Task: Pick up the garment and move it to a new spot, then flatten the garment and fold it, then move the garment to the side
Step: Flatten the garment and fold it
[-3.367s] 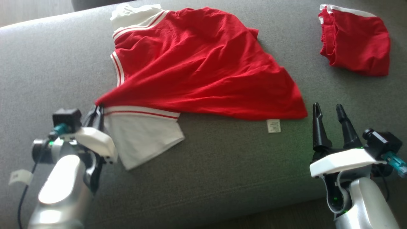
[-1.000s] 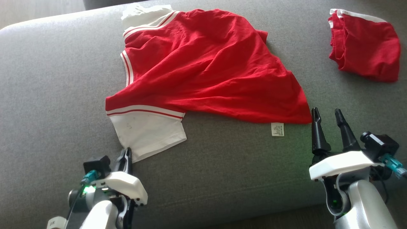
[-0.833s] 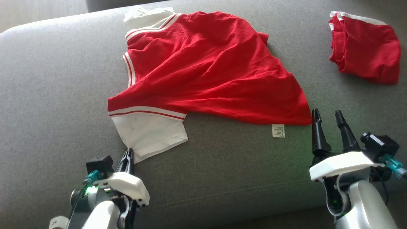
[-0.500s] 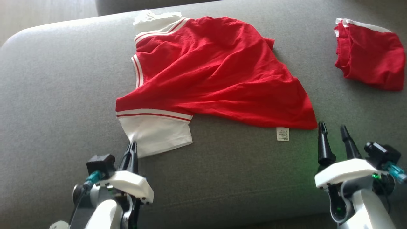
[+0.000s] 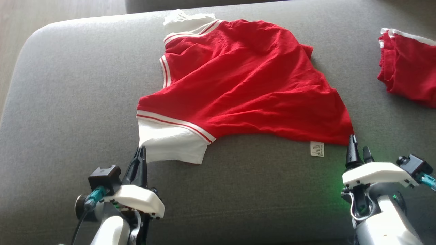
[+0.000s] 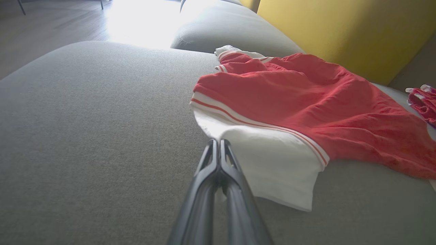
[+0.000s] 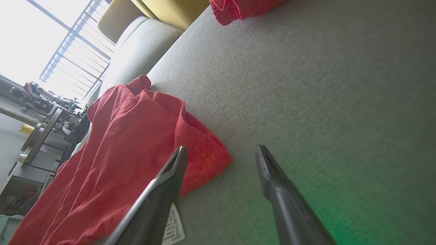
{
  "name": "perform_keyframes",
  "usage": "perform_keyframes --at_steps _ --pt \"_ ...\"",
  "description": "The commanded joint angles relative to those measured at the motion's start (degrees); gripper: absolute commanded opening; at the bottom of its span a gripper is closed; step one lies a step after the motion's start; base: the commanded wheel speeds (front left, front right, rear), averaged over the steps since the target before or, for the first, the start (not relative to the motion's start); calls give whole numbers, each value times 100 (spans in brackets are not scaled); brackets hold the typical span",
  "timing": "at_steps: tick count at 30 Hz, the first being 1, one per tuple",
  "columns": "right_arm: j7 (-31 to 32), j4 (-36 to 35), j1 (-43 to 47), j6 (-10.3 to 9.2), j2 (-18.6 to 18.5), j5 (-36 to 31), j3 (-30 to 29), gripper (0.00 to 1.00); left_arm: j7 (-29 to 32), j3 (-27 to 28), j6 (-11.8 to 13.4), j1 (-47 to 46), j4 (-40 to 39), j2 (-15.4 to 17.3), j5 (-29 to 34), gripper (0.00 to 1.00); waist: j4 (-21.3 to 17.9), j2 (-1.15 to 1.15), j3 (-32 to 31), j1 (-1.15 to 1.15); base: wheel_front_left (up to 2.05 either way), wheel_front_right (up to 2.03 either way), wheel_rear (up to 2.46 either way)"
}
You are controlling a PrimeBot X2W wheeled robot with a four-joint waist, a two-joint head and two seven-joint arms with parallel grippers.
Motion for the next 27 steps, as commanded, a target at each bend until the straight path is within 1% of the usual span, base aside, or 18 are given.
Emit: perform_keyframes --at_steps 1,6,11,16,17,18,22,27 --pt "-61 -105 -189 -1 -30 53 169 100 -29 154 7 -105 -206 45 67 0 26 0 16 0 0 0 0" --pt "-61 191 -378 -1 -30 354 255 100 -29 167 -4 -99 -237 44 92 0 107 0 62 0 0 0 0" --pt "-61 489 -501 -1 -30 883 673 100 -29 160 -15 -113 -236 44 98 0 157 0 93 0 0 0 0" --pt "-61 521 -559 -1 -30 1056 672 100 -29 152 -24 -137 -227 44 106 0 162 0 121 0 0 0 0" --pt "-61 515 -569 -1 -30 1070 693 82 -29 156 -28 -149 -221 44 109 0 161 0 125 0 0 0 0" --pt "-61 481 -578 -1 -30 1057 741 0 -29 171 -35 -163 -208 44 116 0 155 0 126 0 0 0 0" --pt "-61 165 -532 -1 -30 861 742 0 -29 204 -50 -168 -191 44 119 0 139 0 118 0 0 0 0" --pt "-61 -519 -319 -1 -30 378 603 0 -29 274 -139 -170 -257 49 30 0 150 0 7 0 0 0 0"
